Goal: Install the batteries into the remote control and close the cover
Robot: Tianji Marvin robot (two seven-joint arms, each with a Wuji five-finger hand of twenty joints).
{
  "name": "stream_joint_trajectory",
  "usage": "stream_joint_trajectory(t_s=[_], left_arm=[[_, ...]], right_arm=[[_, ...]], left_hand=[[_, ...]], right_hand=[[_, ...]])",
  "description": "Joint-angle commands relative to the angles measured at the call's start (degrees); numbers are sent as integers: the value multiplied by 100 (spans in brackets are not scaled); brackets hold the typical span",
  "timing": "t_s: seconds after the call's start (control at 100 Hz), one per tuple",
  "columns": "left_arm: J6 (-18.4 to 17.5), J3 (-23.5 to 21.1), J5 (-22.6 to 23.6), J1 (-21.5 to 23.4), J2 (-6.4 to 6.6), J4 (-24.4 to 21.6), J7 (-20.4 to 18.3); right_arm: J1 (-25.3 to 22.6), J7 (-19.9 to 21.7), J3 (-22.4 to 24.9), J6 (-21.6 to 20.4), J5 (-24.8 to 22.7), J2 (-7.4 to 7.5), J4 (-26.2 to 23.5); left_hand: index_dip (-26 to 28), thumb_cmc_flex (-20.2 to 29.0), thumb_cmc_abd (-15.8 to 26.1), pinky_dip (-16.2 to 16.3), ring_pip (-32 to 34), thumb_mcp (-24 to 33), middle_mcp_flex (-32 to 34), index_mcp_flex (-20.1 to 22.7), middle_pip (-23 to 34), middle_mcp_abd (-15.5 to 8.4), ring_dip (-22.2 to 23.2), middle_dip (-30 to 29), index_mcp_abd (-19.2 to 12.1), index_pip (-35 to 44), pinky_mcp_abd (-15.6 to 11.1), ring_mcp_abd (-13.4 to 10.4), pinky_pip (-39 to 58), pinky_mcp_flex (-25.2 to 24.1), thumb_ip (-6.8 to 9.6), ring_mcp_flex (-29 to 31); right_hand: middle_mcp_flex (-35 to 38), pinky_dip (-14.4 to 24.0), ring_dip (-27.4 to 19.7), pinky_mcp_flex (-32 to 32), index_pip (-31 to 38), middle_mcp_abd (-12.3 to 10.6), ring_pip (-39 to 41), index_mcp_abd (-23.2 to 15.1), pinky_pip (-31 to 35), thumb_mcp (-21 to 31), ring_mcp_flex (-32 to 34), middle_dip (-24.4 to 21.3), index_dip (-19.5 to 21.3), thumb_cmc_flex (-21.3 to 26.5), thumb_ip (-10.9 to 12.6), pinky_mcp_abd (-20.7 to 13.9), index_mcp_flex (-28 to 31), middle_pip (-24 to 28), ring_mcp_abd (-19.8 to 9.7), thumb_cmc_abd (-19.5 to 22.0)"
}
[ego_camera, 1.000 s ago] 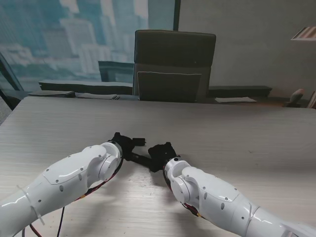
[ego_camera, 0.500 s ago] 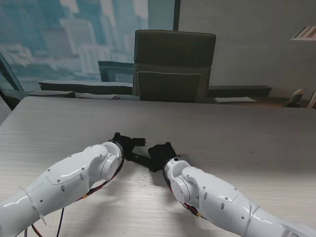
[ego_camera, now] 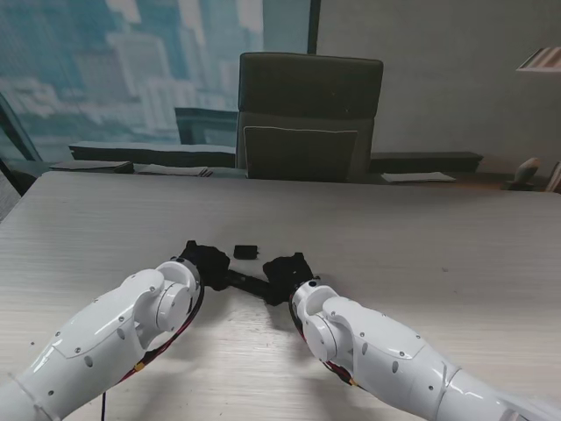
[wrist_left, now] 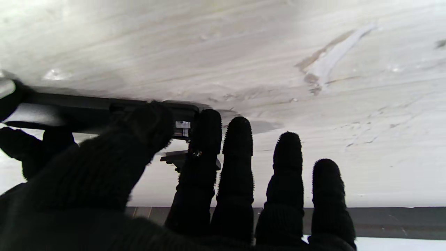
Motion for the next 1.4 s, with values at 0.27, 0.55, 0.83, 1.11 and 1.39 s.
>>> stream_joint_trajectory(t_s=[0.27, 0.55, 0.83, 1.11, 1.39], left_arm=[[-80, -606, 87, 554, 28, -281, 0], [-159, -1149, 156, 865, -14, -528, 246], [-253, -1340, 372, 983, -36, -563, 512], [-372, -1356, 464, 1035, -80, -459, 959], [-517, -1058, 421, 823, -133, -148, 1397]], right_arm=[[-216, 188, -58, -58, 48, 21, 167], [-241, 182, 0, -195, 74, 37, 161], [-257, 179, 54, -371, 18, 84, 136], [-337, 173, 177, -478, -165, 173, -26], [-378, 134, 229, -483, -237, 194, -75]], left_hand=[[-4, -219, 280, -102, -151, -196, -86, 70, -287, 103, -73, -168, -202, -489, -63, -4, -165, -146, 119, -184], [-33, -151, 638, -81, -315, -485, -144, 39, -558, 171, -171, -307, -132, -809, -63, 20, -176, -144, 226, -227], [-72, -122, 719, -76, -342, -473, -197, -18, -688, 175, -199, -397, -67, -1038, -49, 19, -181, -138, 315, -216], [-104, -236, 848, -69, -388, -286, -351, -176, -801, 188, -248, -495, -15, -1372, -18, -19, -201, -132, 441, -252], [-112, -407, 846, -69, -376, -264, -533, -361, -855, 178, -258, -556, 114, -1574, 36, -36, -224, -104, 412, -287]], right_hand=[[-355, -137, -153, -300, 263, -197, -305, -1624, -335, 623, -267, -298, -1, 547, 342, 106, 405, -707, -279, 356], [-578, -246, -213, -361, 120, -195, -529, -1614, -514, 607, -420, -327, -93, 422, 312, 96, 208, -853, -311, 124], [-873, -370, -233, -476, -368, -194, -762, -1539, -782, 593, -601, -119, 97, -88, 369, 117, 82, -1022, -341, -143], [-1230, -473, -256, -740, -1111, -157, -958, -1419, -1166, 512, -856, -107, 625, -608, 953, 155, 22, -1138, -372, 142], [-1454, -551, -272, -905, -1424, -154, -1065, -1355, -1419, 445, -1011, -122, 1172, -765, 1247, 194, -127, -1176, -393, 246]])
